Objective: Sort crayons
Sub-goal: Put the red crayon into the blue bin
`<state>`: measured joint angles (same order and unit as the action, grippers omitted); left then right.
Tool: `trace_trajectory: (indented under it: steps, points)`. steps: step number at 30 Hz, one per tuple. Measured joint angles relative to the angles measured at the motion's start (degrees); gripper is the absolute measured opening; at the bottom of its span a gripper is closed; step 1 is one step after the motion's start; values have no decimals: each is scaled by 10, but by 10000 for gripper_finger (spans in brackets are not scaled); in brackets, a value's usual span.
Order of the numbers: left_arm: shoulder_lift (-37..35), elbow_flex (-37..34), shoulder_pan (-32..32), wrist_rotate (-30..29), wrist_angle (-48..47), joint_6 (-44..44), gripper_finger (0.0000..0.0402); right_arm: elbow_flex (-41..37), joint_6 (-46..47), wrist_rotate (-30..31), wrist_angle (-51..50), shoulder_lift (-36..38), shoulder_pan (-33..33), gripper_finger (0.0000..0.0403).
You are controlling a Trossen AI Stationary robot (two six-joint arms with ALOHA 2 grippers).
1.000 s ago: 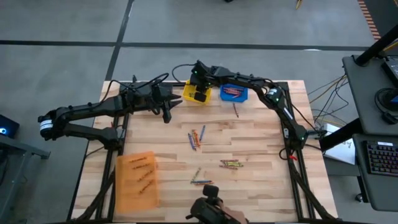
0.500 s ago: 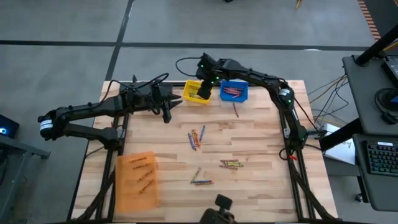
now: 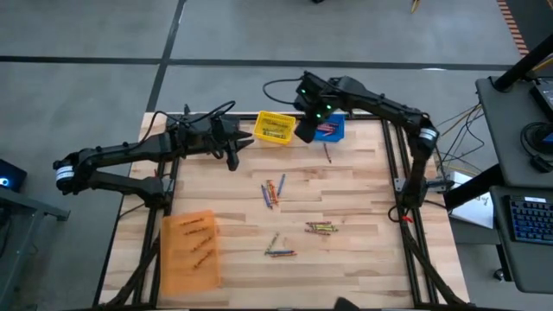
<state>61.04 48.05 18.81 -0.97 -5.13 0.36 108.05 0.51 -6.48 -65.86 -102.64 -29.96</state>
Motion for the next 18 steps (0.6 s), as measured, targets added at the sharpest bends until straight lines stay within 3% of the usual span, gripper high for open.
trace_trajectory:
  steps: [10, 18]
  points:
    - [0, 0, 0, 0, 1, -9, 78, -200, 71, 5, 29, 102, 5, 77]
    - [0, 0, 0, 0, 3, -9, 78, -331, 122, 5, 103, 122, 4, 77]
